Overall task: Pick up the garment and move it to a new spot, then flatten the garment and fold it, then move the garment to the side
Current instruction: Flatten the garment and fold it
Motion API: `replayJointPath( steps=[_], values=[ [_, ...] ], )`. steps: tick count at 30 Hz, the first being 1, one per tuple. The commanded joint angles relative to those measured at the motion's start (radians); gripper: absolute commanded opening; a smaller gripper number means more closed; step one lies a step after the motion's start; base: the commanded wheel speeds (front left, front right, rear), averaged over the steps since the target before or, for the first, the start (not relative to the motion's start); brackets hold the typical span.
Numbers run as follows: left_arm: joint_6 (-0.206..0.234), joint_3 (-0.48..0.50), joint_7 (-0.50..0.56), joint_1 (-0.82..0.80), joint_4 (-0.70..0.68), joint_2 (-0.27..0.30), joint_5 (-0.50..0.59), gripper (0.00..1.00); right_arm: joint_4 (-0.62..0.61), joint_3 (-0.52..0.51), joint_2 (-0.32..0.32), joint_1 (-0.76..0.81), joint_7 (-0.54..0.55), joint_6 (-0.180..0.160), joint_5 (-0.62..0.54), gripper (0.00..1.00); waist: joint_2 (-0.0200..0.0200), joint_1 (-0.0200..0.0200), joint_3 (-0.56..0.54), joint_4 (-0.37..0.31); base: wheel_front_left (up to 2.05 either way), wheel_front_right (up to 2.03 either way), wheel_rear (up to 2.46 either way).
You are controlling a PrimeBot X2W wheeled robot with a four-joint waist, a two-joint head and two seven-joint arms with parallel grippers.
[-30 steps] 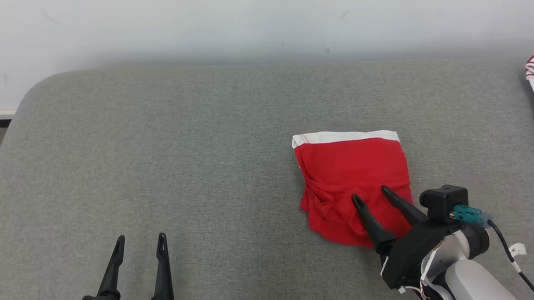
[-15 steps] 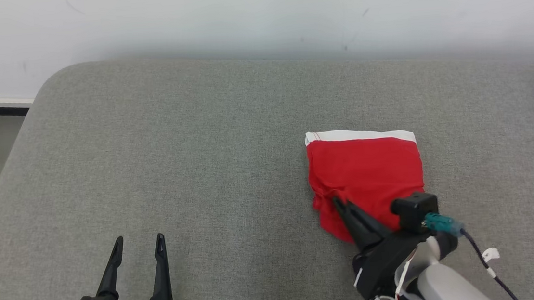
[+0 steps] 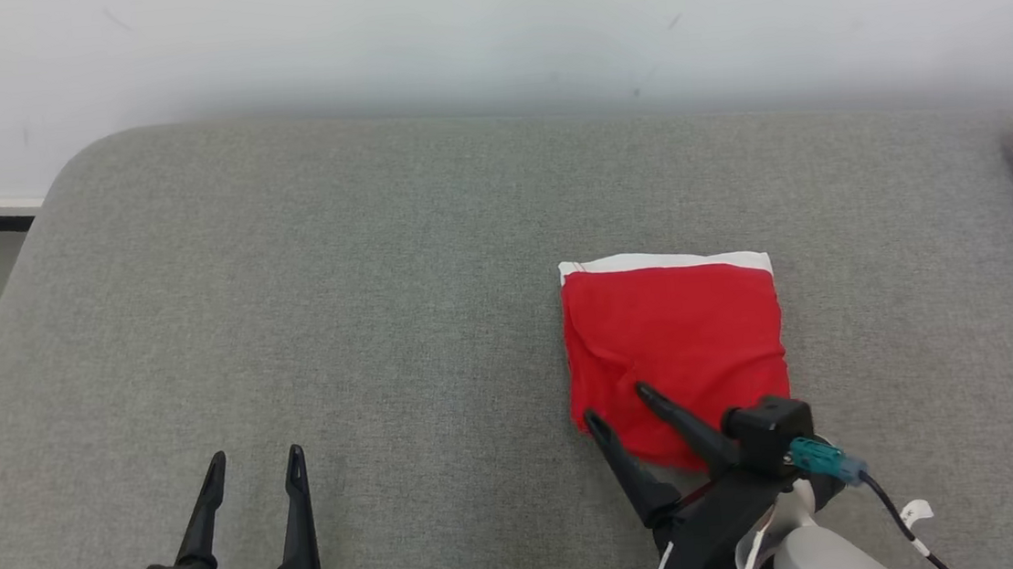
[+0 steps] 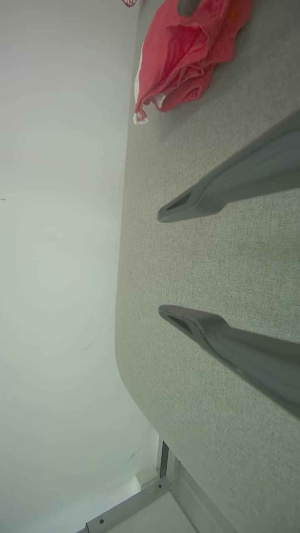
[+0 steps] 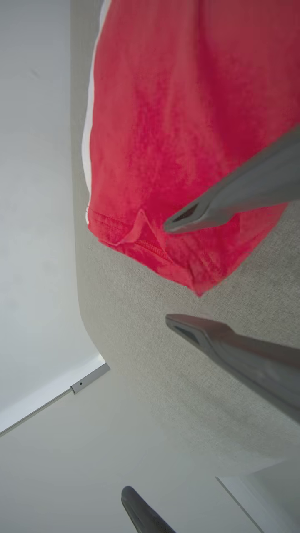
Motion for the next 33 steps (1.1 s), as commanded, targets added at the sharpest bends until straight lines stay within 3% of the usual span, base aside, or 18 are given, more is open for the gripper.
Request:
replayJointPath(
  steps=[1,9,15,23,33],
  values=[
    [0.002,0.007,-0.003,0.013,-0.002,-0.001,0.0,1.0,-0.006,-0.002,-0.005,-0.005,-0.021,-0.003,0.006,1.0,0.0,0.0,-0.006,-0.009,0.0,0.0,0.0],
    [0.002,0.02,-0.003,0.028,-0.01,0.002,0.012,1.0,-0.059,-0.102,-0.027,0.034,-0.096,-0.003,0.002,1.0,0.0,0.0,-0.028,-0.042,0.0,0.0,0.0],
    [0.002,0.038,-0.003,0.048,-0.022,0.012,0.022,1.0,-0.118,-0.235,-0.019,0.091,-0.115,-0.003,-0.046,1.0,0.0,0.0,-0.049,-0.074,0.0,0.0,0.0],
    [0.002,0.059,-0.003,0.072,-0.037,0.025,0.036,1.0,-0.214,-0.42,0.031,0.202,-0.12,-0.003,-0.143,1.0,0.0,0.0,-0.073,-0.111,0.0,0.0,0.0],
    [0.003,0.084,-0.003,0.128,-0.065,0.024,0.057,1.0,-0.316,-0.526,0.093,0.34,-0.12,-0.003,-0.23,1.0,0.0,0.0,-0.103,-0.148,0.0,0.0,0.0]
  ],
)
